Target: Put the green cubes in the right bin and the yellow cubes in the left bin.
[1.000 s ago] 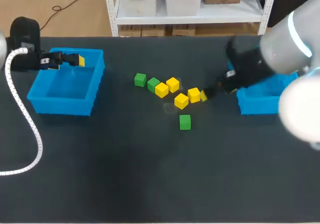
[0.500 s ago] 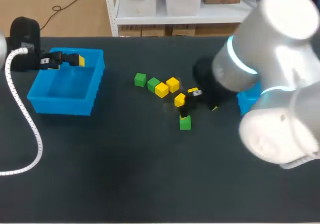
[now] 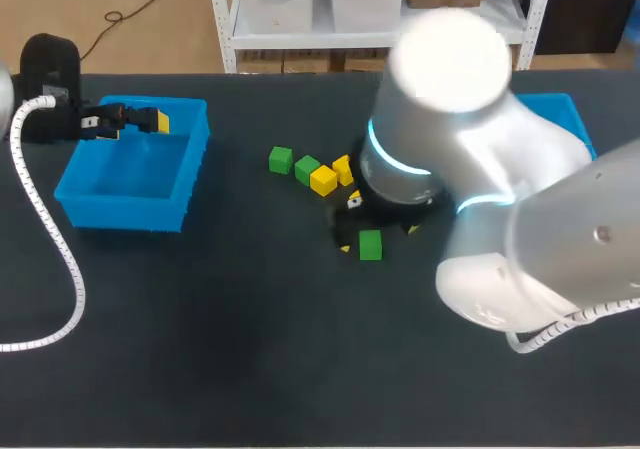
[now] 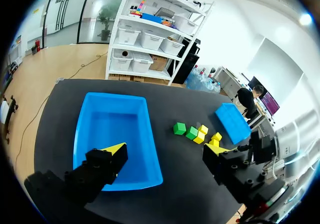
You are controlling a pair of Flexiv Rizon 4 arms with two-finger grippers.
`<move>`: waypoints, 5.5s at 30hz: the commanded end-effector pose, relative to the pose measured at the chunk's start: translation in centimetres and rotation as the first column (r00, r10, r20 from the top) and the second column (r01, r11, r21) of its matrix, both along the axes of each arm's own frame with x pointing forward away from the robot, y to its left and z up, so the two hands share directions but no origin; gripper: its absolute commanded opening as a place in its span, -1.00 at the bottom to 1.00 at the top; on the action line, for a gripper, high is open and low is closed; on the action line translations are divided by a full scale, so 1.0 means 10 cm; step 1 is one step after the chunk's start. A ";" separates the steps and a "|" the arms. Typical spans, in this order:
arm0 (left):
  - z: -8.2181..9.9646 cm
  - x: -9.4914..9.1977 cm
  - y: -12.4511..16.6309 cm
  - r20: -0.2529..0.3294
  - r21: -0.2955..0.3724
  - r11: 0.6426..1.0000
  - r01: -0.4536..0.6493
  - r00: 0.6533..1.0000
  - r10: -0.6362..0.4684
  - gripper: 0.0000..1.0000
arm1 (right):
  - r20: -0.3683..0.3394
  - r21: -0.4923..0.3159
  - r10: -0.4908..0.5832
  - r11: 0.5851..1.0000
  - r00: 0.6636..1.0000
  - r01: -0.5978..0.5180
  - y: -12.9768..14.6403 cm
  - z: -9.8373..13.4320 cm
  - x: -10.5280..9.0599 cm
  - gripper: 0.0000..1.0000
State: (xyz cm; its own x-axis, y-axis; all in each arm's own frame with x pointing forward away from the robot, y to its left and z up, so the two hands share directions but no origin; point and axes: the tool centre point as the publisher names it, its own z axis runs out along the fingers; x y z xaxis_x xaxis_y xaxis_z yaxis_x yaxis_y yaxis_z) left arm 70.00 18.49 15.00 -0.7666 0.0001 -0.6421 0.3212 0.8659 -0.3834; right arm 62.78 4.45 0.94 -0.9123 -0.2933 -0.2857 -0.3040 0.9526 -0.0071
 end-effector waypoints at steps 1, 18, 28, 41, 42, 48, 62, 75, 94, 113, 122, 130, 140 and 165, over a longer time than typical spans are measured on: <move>0.00 0.00 0.00 0.000 0.000 1.000 0.000 1.000 0.000 1.00 | 0.026 -0.099 -0.034 0.994 0.999 0.037 0.04 -0.08 0.00 1.00; 0.00 0.00 0.00 0.000 0.000 1.000 0.000 1.000 0.000 1.00 | -0.014 -0.115 -0.094 0.989 0.996 0.091 0.00 -0.22 0.07 0.18; 0.00 0.00 0.00 0.000 0.000 1.000 0.000 1.000 0.000 1.00 | -0.066 -0.093 -0.176 0.981 0.982 0.170 -0.12 -0.29 0.09 -1.00; 0.00 0.00 0.00 0.000 0.000 1.000 0.000 1.000 0.000 1.00 | 0.201 0.044 -0.138 0.990 0.970 0.131 -0.50 0.71 0.36 -1.00; 0.00 0.00 0.00 0.000 0.000 1.000 0.000 1.000 0.000 1.00 | 0.227 0.053 -0.153 0.988 0.962 0.144 -0.59 0.81 0.42 -1.00; 0.00 0.00 0.00 0.000 0.000 1.000 0.000 1.000 0.000 1.00 | 0.275 0.090 -0.295 0.956 0.915 0.281 -1.20 1.02 0.84 -1.00; 0.00 0.00 0.00 0.000 0.000 1.000 0.000 1.000 0.000 1.00 | 0.165 0.110 -0.508 0.861 0.845 0.496 -2.18 0.78 1.26 -1.00; 0.00 0.00 0.00 0.000 0.000 1.000 0.000 1.000 0.000 1.00 | 0.238 0.113 -0.377 0.926 0.895 0.360 -2.09 1.06 1.53 1.00; 0.00 0.00 0.00 0.000 0.000 1.000 0.000 1.000 0.000 1.00 | 0.238 -0.236 0.257 0.951 0.937 -0.201 -0.49 1.37 2.22 1.00; 0.00 0.00 0.00 0.000 0.000 1.000 0.000 1.000 0.000 1.00 | 0.093 -0.177 0.408 0.904 0.908 -0.389 0.20 1.00 1.91 1.00; 0.00 0.00 0.00 0.000 0.000 1.000 0.000 1.000 0.000 1.00 | 0.187 -0.141 0.360 0.931 0.914 -0.337 0.17 1.04 1.89 1.00; 0.00 0.00 0.00 0.000 0.000 1.000 0.000 1.000 0.000 1.00 | 0.187 -0.141 0.360 0.931 0.914 -0.337 0.17 1.04 1.89 1.00; 0.00 0.00 0.00 0.000 0.000 1.000 0.000 1.000 0.000 1.00 | 0.157 -0.155 0.322 0.942 0.934 -0.298 -0.13 0.97 1.78 1.00; 0.00 0.00 0.00 0.000 0.000 1.000 0.000 1.000 0.000 1.00 | 0.024 -0.206 0.501 0.850 0.865 -0.486 0.79 0.42 1.97 1.00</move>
